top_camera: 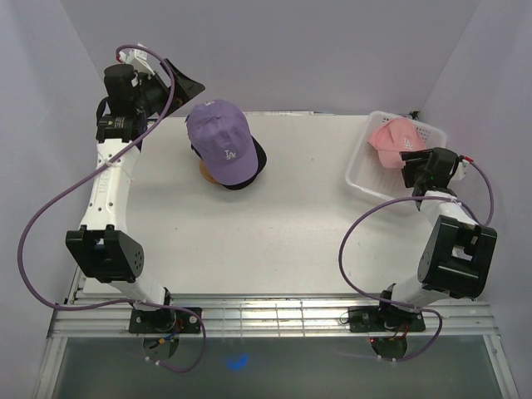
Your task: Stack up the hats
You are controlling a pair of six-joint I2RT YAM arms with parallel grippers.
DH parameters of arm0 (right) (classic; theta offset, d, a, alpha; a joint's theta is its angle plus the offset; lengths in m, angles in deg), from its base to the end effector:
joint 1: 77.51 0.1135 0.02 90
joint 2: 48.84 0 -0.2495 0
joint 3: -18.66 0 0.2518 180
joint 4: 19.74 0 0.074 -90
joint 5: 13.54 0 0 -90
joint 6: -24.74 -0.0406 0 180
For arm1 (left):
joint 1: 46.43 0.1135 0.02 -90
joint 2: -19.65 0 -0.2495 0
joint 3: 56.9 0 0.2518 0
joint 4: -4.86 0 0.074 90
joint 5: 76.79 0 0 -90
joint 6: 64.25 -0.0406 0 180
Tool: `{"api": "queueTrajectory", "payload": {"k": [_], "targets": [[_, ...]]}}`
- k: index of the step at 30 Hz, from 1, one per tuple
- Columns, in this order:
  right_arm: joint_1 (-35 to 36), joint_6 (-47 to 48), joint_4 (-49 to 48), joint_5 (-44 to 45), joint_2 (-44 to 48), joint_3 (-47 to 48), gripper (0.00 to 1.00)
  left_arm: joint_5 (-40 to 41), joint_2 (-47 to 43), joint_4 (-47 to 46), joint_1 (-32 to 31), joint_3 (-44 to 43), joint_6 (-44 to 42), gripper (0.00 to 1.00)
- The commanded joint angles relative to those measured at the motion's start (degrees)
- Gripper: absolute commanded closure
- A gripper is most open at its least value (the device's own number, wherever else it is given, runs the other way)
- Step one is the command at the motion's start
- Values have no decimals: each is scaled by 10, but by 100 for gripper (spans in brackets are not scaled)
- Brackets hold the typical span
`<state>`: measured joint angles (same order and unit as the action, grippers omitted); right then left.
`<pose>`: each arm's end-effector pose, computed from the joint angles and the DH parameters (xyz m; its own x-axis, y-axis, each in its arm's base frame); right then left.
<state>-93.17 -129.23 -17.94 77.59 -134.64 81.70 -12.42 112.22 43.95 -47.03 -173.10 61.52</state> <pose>0.3254 -0.0920 0.2173 0.0824 0.9099 -0.4065 0.4856 0.3195 0.8137 0.3683 -0.0214 0.4342 -0.4655 -0.5222 -0.7146 0.1901 0.7296 -0.6569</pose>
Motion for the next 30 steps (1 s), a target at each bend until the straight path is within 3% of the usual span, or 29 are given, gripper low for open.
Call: {"api": "queueTrajectory", "payload": {"k": [1, 12, 16, 30], "targets": [[-15, -28, -95, -32, -10, 1, 37, 5, -1, 3, -5, -24, -9, 2], [-29, -80, -177, -74, -60, -19, 48, 11, 5, 9, -8, -32, -13, 2], [-32, -105, -223, -112, -107, -14, 58, 13, 7, 12, -10, -35, -17, 2], [-41, -129, -336, -126, -153, 9, 56, 20, 12, 12, -13, -39, -23, 2]]}}
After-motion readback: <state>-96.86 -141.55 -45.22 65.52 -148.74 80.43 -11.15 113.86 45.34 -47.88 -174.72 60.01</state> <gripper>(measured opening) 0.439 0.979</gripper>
